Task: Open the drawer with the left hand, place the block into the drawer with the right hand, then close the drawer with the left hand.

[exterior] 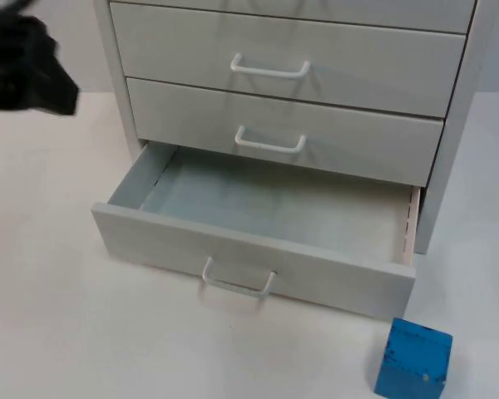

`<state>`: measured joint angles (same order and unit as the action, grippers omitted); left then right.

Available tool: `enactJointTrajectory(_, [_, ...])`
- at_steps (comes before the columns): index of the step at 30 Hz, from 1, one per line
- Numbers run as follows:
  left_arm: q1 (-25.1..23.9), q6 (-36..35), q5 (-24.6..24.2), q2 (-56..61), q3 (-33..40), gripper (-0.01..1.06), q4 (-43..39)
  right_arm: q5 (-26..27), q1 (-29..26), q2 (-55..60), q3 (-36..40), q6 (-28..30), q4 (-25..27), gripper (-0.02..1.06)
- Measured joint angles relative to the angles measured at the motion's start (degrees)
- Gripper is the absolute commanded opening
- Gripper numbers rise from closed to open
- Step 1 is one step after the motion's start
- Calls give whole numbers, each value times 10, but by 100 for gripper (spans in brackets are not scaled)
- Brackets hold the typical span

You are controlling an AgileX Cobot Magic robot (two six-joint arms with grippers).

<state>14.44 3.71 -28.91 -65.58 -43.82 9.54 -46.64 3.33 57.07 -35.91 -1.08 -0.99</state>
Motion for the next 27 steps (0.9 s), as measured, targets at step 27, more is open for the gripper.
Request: enactJointTrajectory(27, [-6,-24,-142,268,1,104,-48,-8,187,-37,0,59,20,105])
